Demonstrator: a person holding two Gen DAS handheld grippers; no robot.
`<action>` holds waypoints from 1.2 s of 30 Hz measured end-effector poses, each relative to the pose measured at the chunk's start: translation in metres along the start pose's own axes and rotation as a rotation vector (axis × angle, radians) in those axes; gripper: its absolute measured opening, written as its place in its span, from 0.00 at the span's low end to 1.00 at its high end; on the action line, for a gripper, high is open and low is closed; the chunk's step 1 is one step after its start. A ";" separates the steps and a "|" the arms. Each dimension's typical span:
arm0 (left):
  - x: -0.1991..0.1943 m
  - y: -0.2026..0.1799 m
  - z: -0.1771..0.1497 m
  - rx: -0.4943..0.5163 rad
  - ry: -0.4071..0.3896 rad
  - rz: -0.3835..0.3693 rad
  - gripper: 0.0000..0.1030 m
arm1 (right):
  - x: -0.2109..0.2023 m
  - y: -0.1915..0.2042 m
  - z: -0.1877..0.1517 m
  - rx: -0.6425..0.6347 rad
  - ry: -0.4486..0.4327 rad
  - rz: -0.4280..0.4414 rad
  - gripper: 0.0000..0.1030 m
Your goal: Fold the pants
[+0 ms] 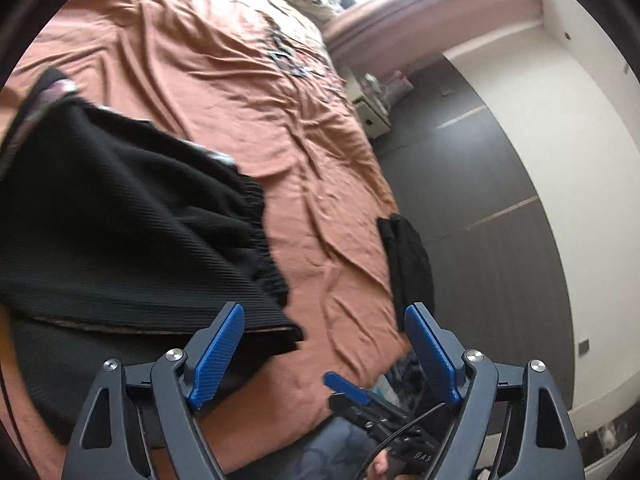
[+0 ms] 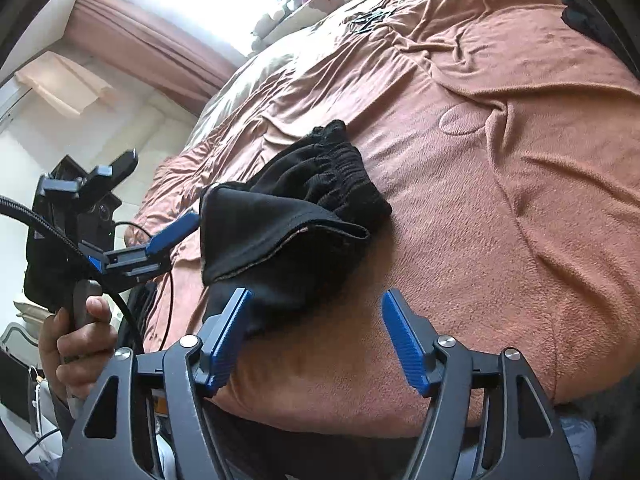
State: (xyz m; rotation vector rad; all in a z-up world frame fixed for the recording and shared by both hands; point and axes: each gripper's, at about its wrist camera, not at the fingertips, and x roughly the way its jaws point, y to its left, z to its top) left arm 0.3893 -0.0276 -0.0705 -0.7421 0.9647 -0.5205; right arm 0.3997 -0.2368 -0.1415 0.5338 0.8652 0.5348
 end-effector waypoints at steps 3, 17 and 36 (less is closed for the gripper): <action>-0.012 0.021 -0.002 -0.031 -0.017 0.047 0.82 | 0.010 0.001 0.000 -0.009 0.012 -0.006 0.64; -0.060 0.111 -0.015 -0.212 -0.087 0.177 0.82 | 0.045 0.006 0.011 -0.012 0.018 -0.026 0.64; -0.035 0.172 0.003 -0.301 -0.133 0.249 0.82 | 0.073 -0.004 0.017 0.004 0.037 -0.028 0.57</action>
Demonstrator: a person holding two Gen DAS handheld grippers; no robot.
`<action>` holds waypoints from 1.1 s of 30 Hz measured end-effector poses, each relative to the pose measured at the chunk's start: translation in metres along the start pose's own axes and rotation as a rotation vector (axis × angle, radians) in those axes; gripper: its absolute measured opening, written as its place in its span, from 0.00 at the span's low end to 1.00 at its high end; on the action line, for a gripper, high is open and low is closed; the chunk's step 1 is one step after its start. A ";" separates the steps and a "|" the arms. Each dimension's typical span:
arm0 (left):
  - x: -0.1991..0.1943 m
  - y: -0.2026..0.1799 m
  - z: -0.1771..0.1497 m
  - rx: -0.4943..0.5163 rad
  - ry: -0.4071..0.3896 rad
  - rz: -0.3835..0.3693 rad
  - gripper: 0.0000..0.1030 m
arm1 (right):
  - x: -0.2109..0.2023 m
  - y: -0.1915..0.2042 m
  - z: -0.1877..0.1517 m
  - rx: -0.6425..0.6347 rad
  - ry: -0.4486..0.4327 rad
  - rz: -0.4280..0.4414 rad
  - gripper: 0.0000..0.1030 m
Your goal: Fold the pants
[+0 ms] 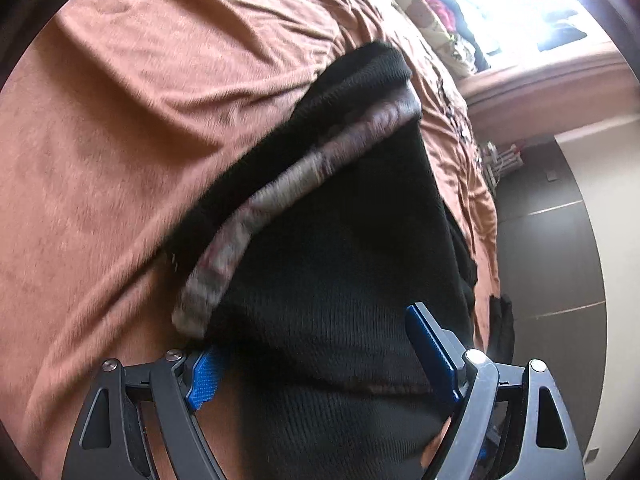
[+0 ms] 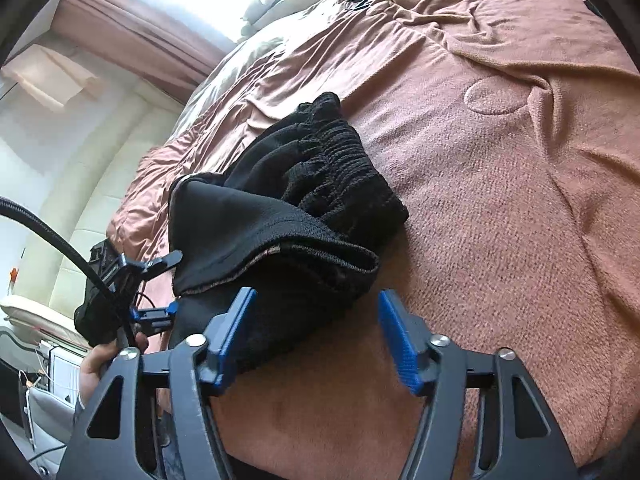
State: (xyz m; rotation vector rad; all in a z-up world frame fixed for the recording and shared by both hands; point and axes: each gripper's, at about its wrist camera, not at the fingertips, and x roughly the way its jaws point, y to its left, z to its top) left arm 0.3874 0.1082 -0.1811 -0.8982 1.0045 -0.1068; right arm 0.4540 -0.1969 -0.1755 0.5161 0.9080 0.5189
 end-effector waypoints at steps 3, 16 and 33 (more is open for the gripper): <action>0.000 -0.004 0.007 0.012 -0.030 0.010 0.79 | 0.005 -0.002 0.002 -0.002 -0.002 0.005 0.48; -0.038 -0.050 0.046 0.118 -0.139 0.003 0.14 | -0.006 -0.014 0.000 -0.017 -0.054 0.062 0.06; 0.005 -0.156 0.097 0.270 -0.119 -0.021 0.12 | -0.024 -0.025 -0.009 0.024 -0.052 0.132 0.04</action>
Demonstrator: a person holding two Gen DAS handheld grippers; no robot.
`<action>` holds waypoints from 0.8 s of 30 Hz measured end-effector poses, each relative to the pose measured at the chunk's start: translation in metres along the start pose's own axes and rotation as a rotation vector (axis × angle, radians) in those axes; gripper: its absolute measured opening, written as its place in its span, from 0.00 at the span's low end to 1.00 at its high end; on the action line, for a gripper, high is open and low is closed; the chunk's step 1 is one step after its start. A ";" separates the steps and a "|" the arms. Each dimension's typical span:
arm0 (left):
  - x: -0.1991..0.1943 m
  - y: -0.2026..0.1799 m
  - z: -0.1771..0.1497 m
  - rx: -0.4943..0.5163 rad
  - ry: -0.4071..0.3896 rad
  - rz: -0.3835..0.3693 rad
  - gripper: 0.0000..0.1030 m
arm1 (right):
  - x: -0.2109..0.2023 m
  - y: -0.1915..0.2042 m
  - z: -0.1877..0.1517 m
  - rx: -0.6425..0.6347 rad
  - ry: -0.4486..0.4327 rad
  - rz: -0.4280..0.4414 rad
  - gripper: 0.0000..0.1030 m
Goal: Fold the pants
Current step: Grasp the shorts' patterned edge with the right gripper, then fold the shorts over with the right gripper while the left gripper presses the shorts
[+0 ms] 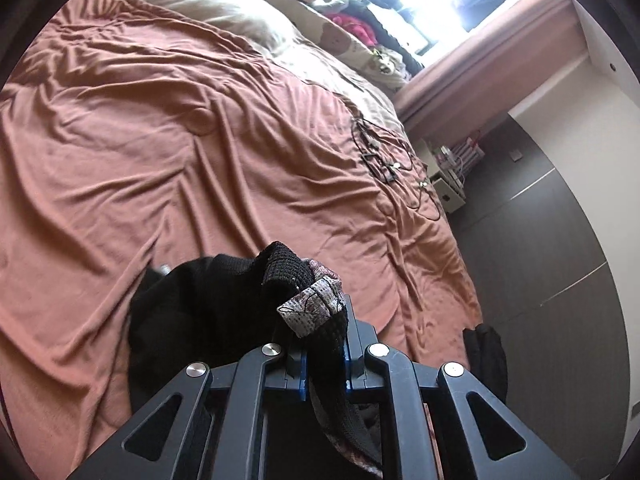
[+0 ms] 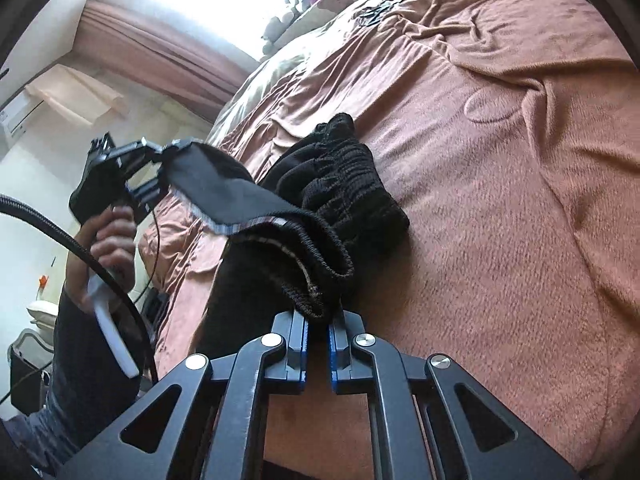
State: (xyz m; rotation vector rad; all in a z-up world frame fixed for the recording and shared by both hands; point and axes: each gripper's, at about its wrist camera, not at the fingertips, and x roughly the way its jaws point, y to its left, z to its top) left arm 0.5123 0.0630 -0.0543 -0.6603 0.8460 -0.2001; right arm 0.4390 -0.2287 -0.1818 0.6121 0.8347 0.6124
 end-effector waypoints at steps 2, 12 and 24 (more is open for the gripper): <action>0.008 -0.007 0.004 0.008 0.011 -0.003 0.12 | -0.002 -0.001 -0.001 0.010 0.007 0.007 0.04; 0.031 -0.031 0.004 0.053 0.046 -0.017 0.71 | -0.004 -0.008 0.000 0.045 0.038 0.007 0.04; 0.004 0.027 -0.042 -0.014 0.093 0.048 0.71 | -0.007 -0.010 -0.002 0.083 0.051 -0.007 0.05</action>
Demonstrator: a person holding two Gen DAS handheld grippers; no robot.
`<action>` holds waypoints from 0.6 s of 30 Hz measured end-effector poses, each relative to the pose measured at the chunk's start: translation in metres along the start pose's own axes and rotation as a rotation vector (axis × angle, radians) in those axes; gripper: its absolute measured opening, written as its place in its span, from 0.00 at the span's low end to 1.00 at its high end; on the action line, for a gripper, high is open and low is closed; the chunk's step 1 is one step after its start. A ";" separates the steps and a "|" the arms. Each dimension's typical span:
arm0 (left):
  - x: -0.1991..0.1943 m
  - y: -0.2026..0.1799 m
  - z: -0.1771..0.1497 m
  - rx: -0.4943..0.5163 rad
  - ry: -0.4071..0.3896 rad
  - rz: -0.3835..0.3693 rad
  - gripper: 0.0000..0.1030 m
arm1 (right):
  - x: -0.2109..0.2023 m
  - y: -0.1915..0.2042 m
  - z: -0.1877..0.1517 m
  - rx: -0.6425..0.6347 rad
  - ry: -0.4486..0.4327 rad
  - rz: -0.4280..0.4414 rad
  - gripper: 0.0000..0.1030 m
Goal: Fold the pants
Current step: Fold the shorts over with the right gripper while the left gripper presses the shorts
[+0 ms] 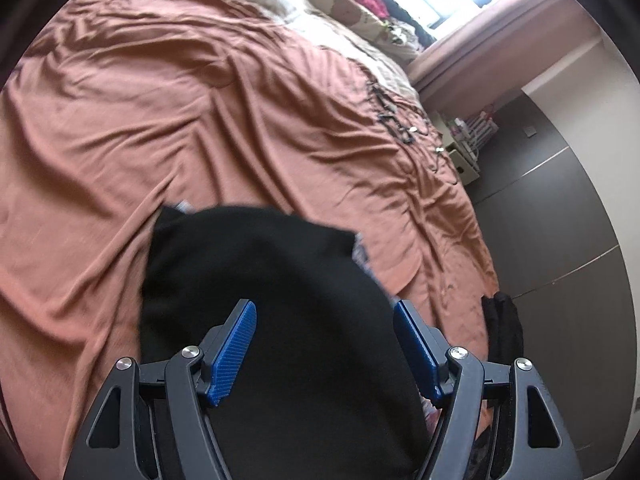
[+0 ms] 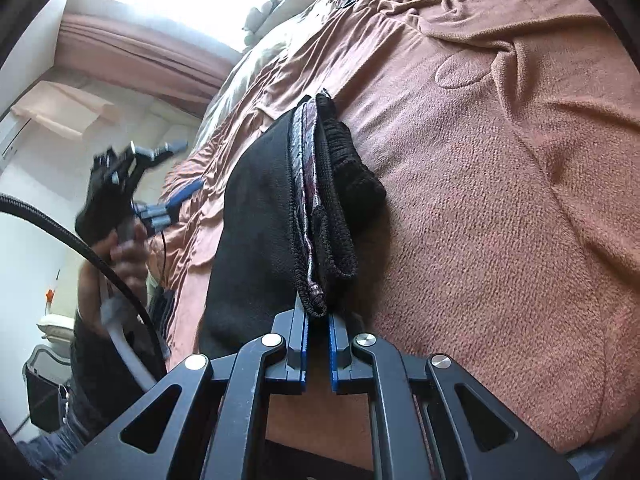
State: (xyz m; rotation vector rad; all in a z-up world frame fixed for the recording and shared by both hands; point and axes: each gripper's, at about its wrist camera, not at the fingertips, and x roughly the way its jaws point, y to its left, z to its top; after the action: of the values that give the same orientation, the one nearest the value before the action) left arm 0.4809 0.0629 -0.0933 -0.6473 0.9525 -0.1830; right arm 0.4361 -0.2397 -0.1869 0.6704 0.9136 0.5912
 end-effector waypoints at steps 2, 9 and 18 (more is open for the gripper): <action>-0.005 0.011 -0.010 -0.015 0.003 0.010 0.71 | -0.003 0.003 0.000 -0.002 -0.005 -0.019 0.07; -0.020 0.043 -0.039 -0.069 0.005 0.018 0.71 | -0.028 0.008 0.007 -0.005 -0.072 -0.064 0.40; -0.027 0.059 -0.055 -0.093 0.001 0.027 0.71 | -0.027 0.037 0.042 -0.123 -0.088 -0.068 0.40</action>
State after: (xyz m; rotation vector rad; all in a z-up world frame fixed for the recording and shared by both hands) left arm 0.4129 0.0978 -0.1314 -0.7200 0.9743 -0.1155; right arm 0.4524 -0.2461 -0.1270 0.5486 0.8079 0.5479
